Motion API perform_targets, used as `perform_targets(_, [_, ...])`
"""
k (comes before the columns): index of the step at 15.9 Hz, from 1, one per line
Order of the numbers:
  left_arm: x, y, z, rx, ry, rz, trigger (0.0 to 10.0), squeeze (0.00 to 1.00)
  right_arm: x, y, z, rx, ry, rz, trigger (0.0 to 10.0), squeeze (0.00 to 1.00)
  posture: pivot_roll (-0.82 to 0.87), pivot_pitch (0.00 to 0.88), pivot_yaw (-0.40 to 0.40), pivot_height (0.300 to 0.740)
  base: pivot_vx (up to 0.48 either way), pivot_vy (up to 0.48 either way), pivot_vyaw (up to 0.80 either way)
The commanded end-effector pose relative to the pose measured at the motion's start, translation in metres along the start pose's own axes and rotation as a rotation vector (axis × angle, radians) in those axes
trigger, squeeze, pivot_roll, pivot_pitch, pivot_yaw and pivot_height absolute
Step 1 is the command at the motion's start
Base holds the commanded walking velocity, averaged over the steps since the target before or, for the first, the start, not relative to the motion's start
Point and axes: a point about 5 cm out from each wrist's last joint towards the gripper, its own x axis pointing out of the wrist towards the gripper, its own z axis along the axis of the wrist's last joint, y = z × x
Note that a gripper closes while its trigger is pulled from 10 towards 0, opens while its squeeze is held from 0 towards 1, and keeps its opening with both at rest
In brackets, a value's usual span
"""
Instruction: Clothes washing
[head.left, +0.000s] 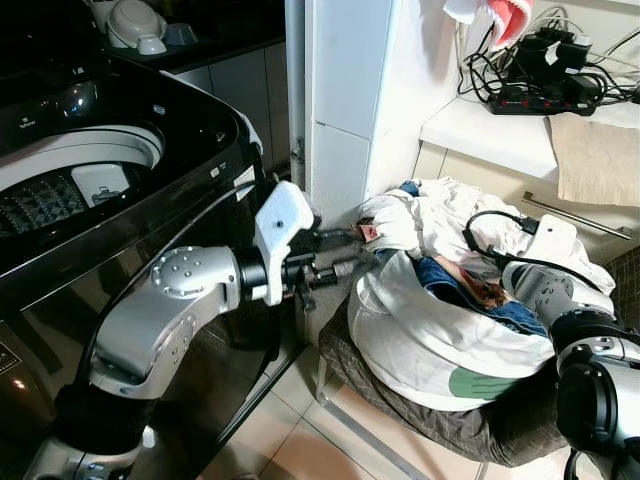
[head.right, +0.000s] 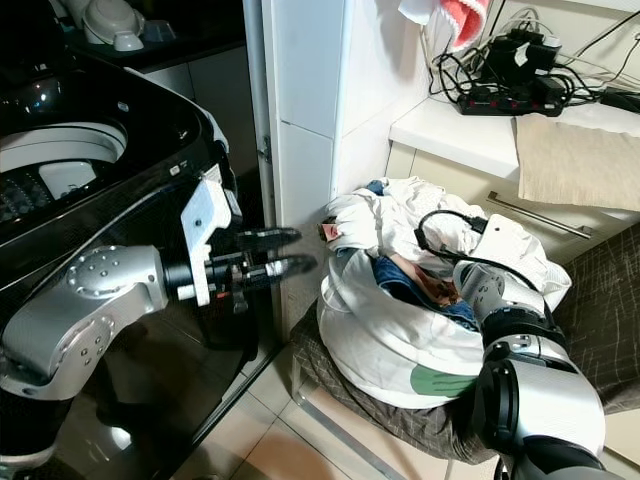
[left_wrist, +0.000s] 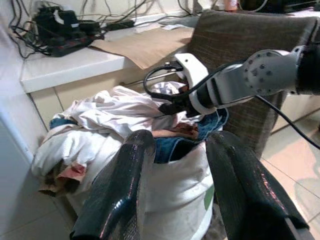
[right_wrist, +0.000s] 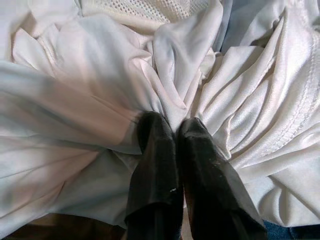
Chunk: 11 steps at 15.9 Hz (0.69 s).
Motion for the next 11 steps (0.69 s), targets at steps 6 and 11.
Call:
perform_targets(6, [0.0, 0.013, 0.015, 0.035, -0.08, 0.11, 10.0, 0.0, -0.009, 0.007, 0.04, -0.022, -0.126, 0.046, 0.0, 0.0, -0.01, 0.0, 0.0, 0.74, 0.0, 0.0, 0.0])
perform_targets(11, [-0.004, 0.031, 0.042, 0.047, -0.245, 0.307, 10.0, 0.0, -0.064, 0.035, 0.106, -0.181, -0.34, 0.287, 0.0, 0.0, -0.02, 0.0, -0.014, 0.74, 0.0, 0.0, 0.0])
